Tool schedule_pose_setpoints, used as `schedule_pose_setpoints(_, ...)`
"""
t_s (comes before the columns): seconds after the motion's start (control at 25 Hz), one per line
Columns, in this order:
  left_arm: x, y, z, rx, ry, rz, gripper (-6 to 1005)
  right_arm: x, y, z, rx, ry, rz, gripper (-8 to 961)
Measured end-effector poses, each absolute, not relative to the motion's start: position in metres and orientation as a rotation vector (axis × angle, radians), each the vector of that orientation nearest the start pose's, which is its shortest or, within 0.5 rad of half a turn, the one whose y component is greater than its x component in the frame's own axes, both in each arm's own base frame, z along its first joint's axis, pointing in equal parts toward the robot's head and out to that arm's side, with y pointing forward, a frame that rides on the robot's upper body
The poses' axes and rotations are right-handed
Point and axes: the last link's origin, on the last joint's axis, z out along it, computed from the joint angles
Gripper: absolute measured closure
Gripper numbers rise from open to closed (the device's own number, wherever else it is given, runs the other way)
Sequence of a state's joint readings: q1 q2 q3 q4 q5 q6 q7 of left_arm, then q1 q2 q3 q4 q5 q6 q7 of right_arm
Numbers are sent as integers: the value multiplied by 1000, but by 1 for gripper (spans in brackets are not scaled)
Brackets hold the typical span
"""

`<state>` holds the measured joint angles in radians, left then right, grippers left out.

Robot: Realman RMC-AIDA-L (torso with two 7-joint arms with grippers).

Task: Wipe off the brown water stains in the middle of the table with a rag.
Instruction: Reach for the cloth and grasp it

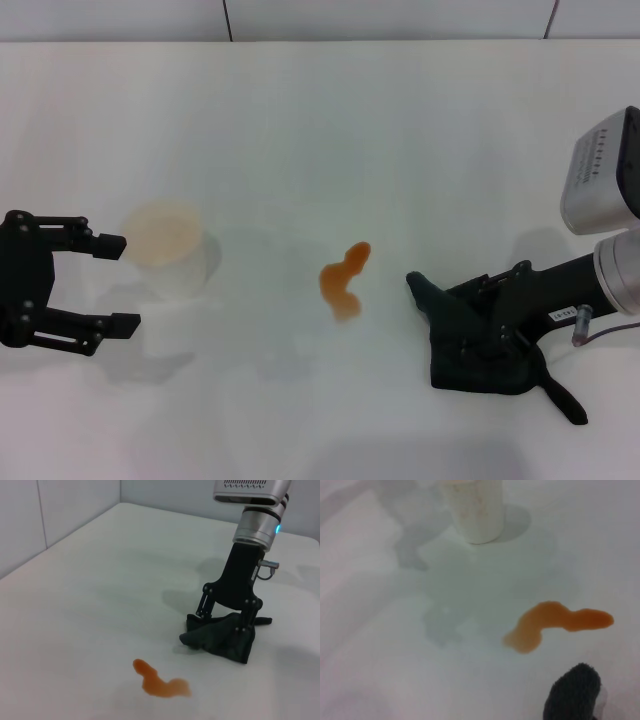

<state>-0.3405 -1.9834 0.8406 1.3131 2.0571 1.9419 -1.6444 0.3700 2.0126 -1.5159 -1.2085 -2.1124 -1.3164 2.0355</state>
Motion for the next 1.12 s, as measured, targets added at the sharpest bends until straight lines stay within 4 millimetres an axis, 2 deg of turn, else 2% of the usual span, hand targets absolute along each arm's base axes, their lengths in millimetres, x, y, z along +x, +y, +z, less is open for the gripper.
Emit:
schedule_pose_setpoints(0.12, -249, 280, 100, -2955, -377, -230, 138, 226, 314, -32, -2901, 627, -99, 356)
schedule_pose_setpoints(0.56, -250, 280, 98, -2959, -382, -210, 137, 228, 314, -32, -2898, 634, -102, 535)
schedule_pose_setpoints(0.68, -250, 280, 98, -2959, -380, -208, 137, 228, 314, -32, -2900, 628, -103, 736)
schedule_pose_setpoints(0.88, -249, 280, 99, -2957, -372, -205, 137, 224, 314, -32, -2910, 602, -92, 828)
schedule_pose_setpoints(1.12, -248, 280, 97, -2959, -357, -209, 137, 209, 313, -38, -2948, 572, -8, 849)
